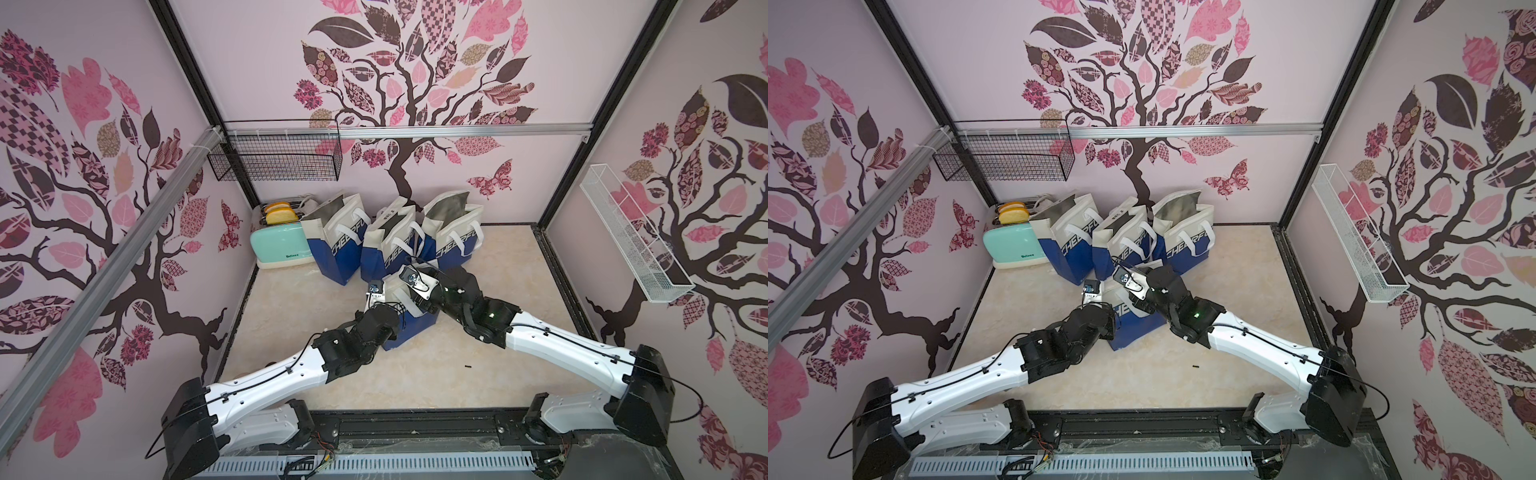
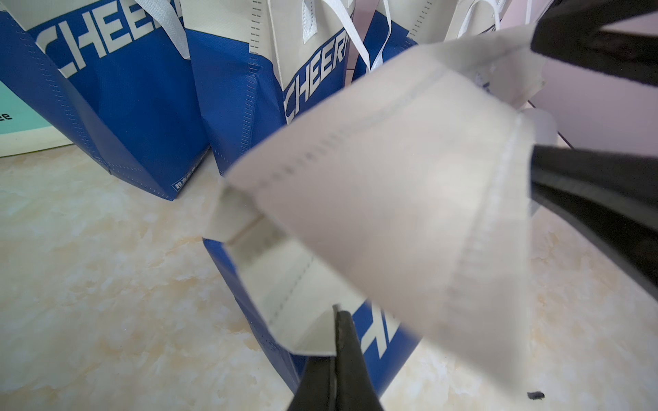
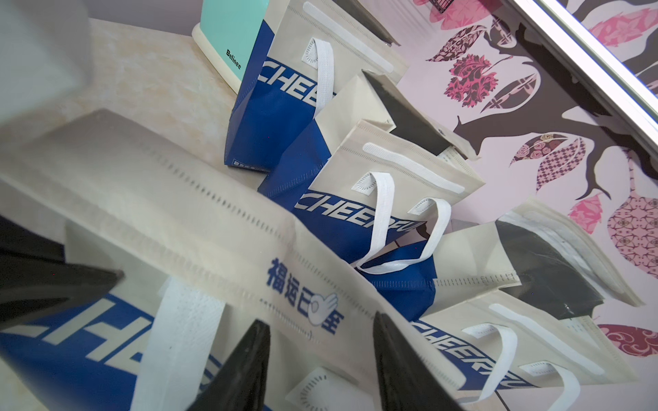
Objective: Open the takeout bag
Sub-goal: Open the takeout bag at the center of the board.
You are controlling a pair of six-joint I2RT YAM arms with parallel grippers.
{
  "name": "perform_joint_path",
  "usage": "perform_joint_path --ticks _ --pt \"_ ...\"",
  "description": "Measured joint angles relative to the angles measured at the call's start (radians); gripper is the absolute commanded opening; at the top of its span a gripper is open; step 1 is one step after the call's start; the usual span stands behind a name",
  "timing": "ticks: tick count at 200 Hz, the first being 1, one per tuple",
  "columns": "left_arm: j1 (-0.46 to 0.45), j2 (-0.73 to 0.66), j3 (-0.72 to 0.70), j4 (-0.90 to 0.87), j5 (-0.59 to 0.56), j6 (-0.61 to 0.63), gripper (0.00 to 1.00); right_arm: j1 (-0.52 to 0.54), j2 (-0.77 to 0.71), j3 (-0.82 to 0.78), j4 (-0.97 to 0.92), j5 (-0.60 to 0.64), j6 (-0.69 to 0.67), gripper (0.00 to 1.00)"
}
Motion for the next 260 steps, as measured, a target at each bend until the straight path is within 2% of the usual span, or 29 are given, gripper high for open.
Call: perform_joint_path --ticks 75,139,163,207,260 --pt "0.000 0.001 0.000 -0.003 0.000 0.006 0.00 0.000 0.039 0.001 0.033 0.011 -0.027 0.31" --pt "0.000 0.001 0.000 -0.007 -0.001 0.007 0.00 0.000 0.077 0.001 0.074 0.059 -0.019 0.11" --pt "0.000 0.001 0.000 -0.007 -0.001 0.007 0.00 0.000 0.092 0.002 0.094 0.083 -0.026 0.00" --pt "0.000 0.001 0.002 -0.006 -0.016 -0.005 0.00 0.005 0.128 0.070 0.044 0.142 -0.067 0.00" --pt "0.014 0.047 0.069 -0.054 -0.019 -0.057 0.00 0.035 0.180 0.205 -0.104 0.347 -0.257 0.00"
